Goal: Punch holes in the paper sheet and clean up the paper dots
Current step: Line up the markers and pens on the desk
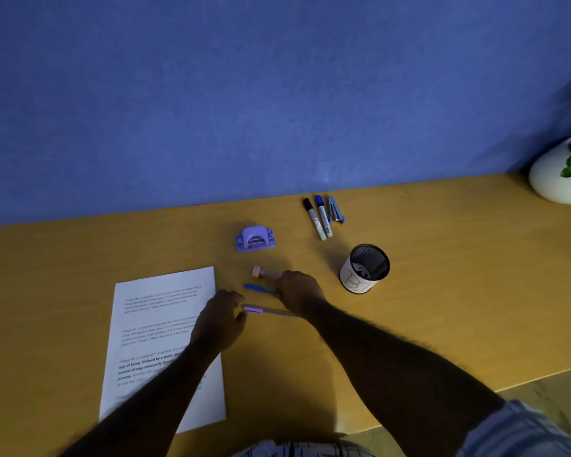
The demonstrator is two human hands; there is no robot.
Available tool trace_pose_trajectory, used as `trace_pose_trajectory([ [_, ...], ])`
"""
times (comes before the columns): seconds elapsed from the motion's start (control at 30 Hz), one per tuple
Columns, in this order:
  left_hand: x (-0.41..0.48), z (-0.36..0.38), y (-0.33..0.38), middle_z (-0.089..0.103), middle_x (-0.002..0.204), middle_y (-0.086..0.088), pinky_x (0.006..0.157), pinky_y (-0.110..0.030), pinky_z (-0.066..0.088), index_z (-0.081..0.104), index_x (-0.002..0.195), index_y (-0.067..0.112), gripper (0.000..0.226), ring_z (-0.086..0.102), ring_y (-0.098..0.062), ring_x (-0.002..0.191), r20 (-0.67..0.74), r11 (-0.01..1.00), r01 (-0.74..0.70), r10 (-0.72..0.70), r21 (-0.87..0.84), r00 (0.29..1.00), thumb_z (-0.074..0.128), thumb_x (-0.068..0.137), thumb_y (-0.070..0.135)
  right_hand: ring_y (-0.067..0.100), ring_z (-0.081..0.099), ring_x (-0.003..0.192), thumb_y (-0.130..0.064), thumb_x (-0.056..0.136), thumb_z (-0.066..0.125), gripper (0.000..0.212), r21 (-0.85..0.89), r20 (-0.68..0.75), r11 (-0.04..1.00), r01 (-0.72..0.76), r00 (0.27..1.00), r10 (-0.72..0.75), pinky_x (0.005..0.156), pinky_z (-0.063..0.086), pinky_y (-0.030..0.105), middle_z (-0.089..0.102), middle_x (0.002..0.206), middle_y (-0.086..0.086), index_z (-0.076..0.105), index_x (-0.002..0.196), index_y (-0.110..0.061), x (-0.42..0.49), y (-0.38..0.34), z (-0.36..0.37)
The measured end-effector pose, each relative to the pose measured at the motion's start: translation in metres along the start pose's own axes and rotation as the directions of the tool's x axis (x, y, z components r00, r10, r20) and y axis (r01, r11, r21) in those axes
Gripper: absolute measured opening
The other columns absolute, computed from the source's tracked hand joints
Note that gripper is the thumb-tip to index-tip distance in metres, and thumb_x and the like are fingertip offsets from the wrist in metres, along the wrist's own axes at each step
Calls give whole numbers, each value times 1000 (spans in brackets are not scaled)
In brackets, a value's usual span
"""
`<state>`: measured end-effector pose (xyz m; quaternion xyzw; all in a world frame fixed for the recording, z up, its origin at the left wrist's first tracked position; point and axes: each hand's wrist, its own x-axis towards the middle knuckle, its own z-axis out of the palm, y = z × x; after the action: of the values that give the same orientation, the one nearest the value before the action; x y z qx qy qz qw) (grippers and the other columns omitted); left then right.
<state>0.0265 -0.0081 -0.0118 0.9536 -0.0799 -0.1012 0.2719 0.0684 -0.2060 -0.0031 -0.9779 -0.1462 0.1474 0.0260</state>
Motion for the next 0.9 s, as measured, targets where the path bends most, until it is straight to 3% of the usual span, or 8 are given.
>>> trace_pose_trajectory([
  [0.2,5,1,-2,59,115,-3,85,-35,54,61,115,17,32,59,-20,103,63,985,-110,102,132,993,65,85,26,27,61,102,-27,88,61,31,124,28,992,22,999,-25,76,50,35,61,112,11,60,114,-10,-4,10,-5],
  [0.43,14,6,2,53,120,-2,83,-33,53,58,120,24,36,56,-19,105,146,947,-198,165,253,975,64,85,32,24,62,99,-20,86,65,16,377,31,926,26,999,-41,76,48,30,65,108,7,64,101,-14,-21,30,9],
  [0.6,20,9,1,54,117,-3,81,-32,53,61,109,23,22,54,-19,104,169,930,-248,207,273,964,61,87,28,23,57,106,-17,88,61,25,368,38,929,49,997,-68,84,47,32,60,116,8,64,112,-11,-26,27,12],
  [0.9,26,6,-1,54,123,2,85,-24,45,58,115,21,22,53,-12,107,244,892,-368,308,263,920,50,95,25,24,56,98,-21,90,56,22,477,21,879,25,999,-40,76,43,29,58,112,12,59,107,-9,-24,16,12],
])
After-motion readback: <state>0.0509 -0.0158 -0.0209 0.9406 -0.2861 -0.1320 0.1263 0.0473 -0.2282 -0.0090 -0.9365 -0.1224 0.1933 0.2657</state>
